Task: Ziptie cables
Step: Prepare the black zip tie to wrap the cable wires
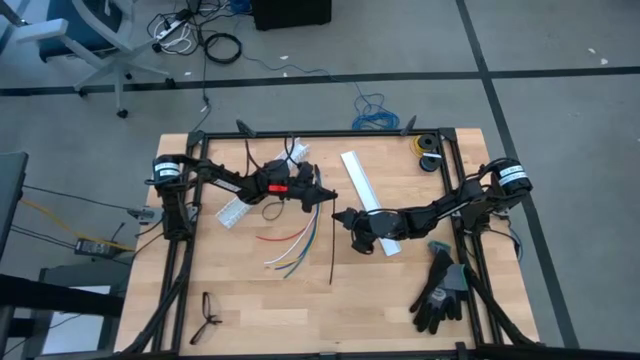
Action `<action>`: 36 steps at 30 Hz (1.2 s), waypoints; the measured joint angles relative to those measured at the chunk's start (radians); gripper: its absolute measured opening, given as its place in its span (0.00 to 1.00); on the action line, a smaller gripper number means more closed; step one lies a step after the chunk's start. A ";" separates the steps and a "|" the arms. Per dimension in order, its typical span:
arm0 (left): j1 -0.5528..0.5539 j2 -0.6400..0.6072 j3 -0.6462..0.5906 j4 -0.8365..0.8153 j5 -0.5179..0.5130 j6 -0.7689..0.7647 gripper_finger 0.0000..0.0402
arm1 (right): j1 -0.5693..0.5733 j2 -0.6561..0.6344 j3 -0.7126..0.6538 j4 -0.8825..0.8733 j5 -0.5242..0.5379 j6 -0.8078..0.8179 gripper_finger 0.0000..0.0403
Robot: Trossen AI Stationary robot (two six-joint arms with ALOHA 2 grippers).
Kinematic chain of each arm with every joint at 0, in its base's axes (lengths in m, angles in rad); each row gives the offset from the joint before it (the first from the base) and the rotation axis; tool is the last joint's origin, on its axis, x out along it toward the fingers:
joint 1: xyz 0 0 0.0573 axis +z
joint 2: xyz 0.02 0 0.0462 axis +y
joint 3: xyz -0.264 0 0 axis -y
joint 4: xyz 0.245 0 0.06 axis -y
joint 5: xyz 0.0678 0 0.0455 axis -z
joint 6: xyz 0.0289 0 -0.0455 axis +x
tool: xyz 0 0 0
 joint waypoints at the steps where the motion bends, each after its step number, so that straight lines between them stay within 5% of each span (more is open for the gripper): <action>1: 0.000 0.000 0.000 0.005 -0.005 0.000 0.00 | 0.000 0.000 0.000 0.001 -0.002 0.004 0.28; 36: 0.028 0.000 0.051 -0.002 -0.049 0.001 0.00 | 0.110 0.000 0.000 -0.011 -0.062 0.285 0.28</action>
